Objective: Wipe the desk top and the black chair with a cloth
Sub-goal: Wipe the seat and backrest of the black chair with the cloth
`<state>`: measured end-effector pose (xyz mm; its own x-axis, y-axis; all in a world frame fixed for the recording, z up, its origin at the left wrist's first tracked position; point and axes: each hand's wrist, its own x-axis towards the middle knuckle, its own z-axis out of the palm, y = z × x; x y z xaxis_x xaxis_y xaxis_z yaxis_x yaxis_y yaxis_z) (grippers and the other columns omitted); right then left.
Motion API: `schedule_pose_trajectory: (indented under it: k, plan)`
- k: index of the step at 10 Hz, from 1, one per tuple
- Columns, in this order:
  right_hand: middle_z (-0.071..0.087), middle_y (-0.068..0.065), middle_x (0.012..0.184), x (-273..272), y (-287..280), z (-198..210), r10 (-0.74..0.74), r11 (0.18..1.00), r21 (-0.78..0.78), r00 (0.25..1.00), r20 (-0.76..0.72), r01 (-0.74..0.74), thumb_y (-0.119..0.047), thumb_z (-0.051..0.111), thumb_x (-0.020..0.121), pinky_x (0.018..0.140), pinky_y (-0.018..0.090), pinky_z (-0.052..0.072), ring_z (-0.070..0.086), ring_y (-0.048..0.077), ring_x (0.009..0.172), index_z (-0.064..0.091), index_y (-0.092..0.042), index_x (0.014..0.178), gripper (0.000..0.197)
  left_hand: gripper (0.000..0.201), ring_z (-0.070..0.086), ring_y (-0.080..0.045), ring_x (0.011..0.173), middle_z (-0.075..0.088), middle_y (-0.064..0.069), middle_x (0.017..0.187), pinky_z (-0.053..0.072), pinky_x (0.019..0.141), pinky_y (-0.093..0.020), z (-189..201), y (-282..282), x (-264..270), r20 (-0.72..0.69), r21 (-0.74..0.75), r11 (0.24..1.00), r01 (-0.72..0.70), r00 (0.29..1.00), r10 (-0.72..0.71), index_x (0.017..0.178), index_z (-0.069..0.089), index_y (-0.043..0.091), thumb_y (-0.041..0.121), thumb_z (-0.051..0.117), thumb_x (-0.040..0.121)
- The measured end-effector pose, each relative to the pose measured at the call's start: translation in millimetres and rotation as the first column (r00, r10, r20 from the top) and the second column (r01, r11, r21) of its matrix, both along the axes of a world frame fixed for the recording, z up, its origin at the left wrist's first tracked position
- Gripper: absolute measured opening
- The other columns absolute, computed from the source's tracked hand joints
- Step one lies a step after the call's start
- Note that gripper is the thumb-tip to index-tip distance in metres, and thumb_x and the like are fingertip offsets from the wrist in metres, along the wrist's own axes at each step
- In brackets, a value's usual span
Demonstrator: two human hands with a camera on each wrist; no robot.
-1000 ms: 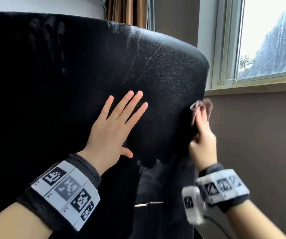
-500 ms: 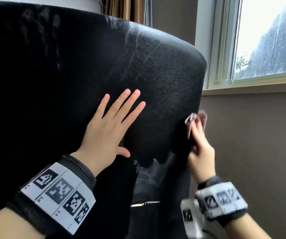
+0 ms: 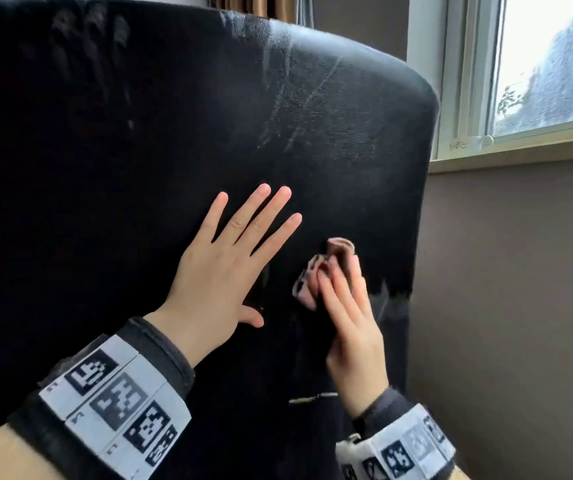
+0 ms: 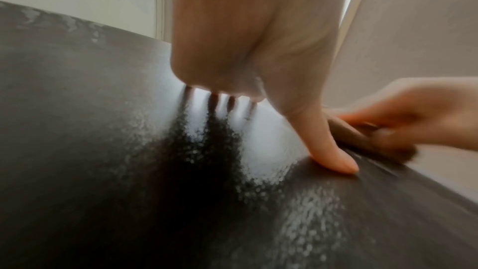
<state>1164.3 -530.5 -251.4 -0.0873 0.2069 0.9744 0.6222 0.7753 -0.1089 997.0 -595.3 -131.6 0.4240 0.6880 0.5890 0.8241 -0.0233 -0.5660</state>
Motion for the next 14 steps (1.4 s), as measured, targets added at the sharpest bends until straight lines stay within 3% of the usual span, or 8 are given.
schedule_pose_trajectory:
  k: [1, 2, 4, 6, 8, 11, 13, 14]
  plan:
    - [0.029, 0.004, 0.153, -9, -14, -60, 0.042, 0.999, 0.017, 0.965, 0.259, -0.048, -0.011, 0.020, 0.104, 0.117, 0.040, 0.019, 0.021, 0.026, 0.143, 0.041, -0.005, 0.137, 0.040, 0.131, -0.046, -0.026, 0.130, -0.055, -0.009, 0.136, -0.024, 0.108, -0.049, 1, -1, -1, -0.032, -0.004, 1.000, -0.019, 0.999, 0.019, 0.134, -0.044, 0.020, 0.072, 0.057, 0.070]
    - [0.035, 0.004, 0.149, 6, -15, -39, 0.010, 0.998, 0.051, 0.933, 0.359, -0.031, -0.014, 0.025, 0.104, 0.116, 0.043, 0.021, 0.025, 0.027, 0.142, 0.043, -0.004, 0.136, 0.038, 0.136, -0.046, -0.029, 0.128, -0.055, -0.012, 0.134, -0.023, 0.107, -0.050, 0, -3, -1, -0.067, -0.011, 0.999, -0.046, 0.997, 0.045, 0.134, -0.045, 0.018, 0.072, 0.061, 0.067]
    - [0.034, 0.012, 0.148, 9, 4, 20, -0.084, 0.989, 0.133, 0.985, 0.150, 0.065, 0.004, 0.045, 0.093, 0.112, 0.049, 0.028, 0.028, 0.032, 0.140, 0.045, -0.002, 0.134, 0.041, 0.139, -0.044, -0.028, 0.130, -0.054, -0.011, 0.136, -0.023, 0.108, -0.051, -5, -2, -3, -0.061, 0.006, 1.000, -0.024, 0.998, 0.025, 0.134, -0.044, 0.018, 0.070, 0.065, 0.065]
    - [0.038, 0.007, 0.146, 6, -17, -36, -0.011, 0.998, 0.067, 0.910, 0.414, -0.019, -0.007, 0.030, 0.102, 0.107, 0.049, 0.033, 0.029, 0.027, 0.140, 0.048, -0.003, 0.133, 0.036, 0.137, -0.017, -0.025, 0.145, -0.022, -0.012, 0.155, 0.000, 0.117, -0.048, -23, -10, -24, 0.094, 0.110, 0.994, -0.013, 0.996, 0.002, 0.149, -0.016, 0.011, 0.072, 0.065, 0.056]
    - [0.040, 0.012, 0.144, -32, -18, 85, 0.000, 0.980, 0.195, 0.983, 0.186, -0.037, 0.002, 0.040, 0.096, 0.112, 0.048, 0.029, 0.026, 0.034, 0.140, 0.049, 0.001, 0.132, 0.037, 0.124, -0.008, -0.024, 0.146, -0.012, -0.013, 0.158, 0.006, 0.118, -0.048, -34, -5, -36, 0.129, 0.148, 0.986, -0.075, 0.990, 0.056, 0.149, -0.004, 0.005, 0.076, 0.045, 0.060]
    - [0.030, -0.006, 0.152, -36, -23, -30, 0.079, 0.996, 0.013, 0.928, 0.365, -0.090, -0.022, 0.024, 0.104, 0.115, 0.032, 0.020, 0.026, 0.013, 0.141, 0.043, -0.021, 0.140, 0.041, 0.146, -0.018, -0.026, 0.144, -0.026, -0.014, 0.154, 0.003, 0.119, -0.046, -33, -13, -45, 0.069, 0.124, 0.983, -0.133, 0.990, 0.125, 0.146, -0.021, 0.006, 0.075, 0.066, 0.053]
    - [0.045, 0.016, 0.140, -32, -24, 108, 0.002, 0.969, 0.246, 0.998, 0.058, -0.016, 0.007, 0.044, 0.093, 0.112, 0.045, 0.031, 0.030, 0.035, 0.138, 0.051, 0.003, 0.130, 0.038, 0.145, -0.006, -0.031, 0.146, -0.013, -0.020, 0.156, 0.009, 0.118, -0.047, -44, -19, -51, 0.207, 0.144, 0.971, -0.188, 0.966, 0.157, 0.148, -0.008, -0.002, 0.077, 0.061, 0.048]
    - [0.047, 0.012, 0.141, -48, -14, 148, -0.094, 0.952, 0.296, 0.994, 0.059, 0.072, 0.003, 0.043, 0.091, 0.110, 0.047, 0.031, 0.029, 0.035, 0.139, 0.053, -0.004, 0.132, 0.042, 0.140, -0.001, -0.032, 0.146, -0.008, -0.022, 0.156, 0.014, 0.117, -0.048, -49, -19, -56, 0.260, 0.143, 0.967, -0.211, 0.951, 0.169, 0.148, -0.002, -0.005, 0.078, 0.053, 0.049]
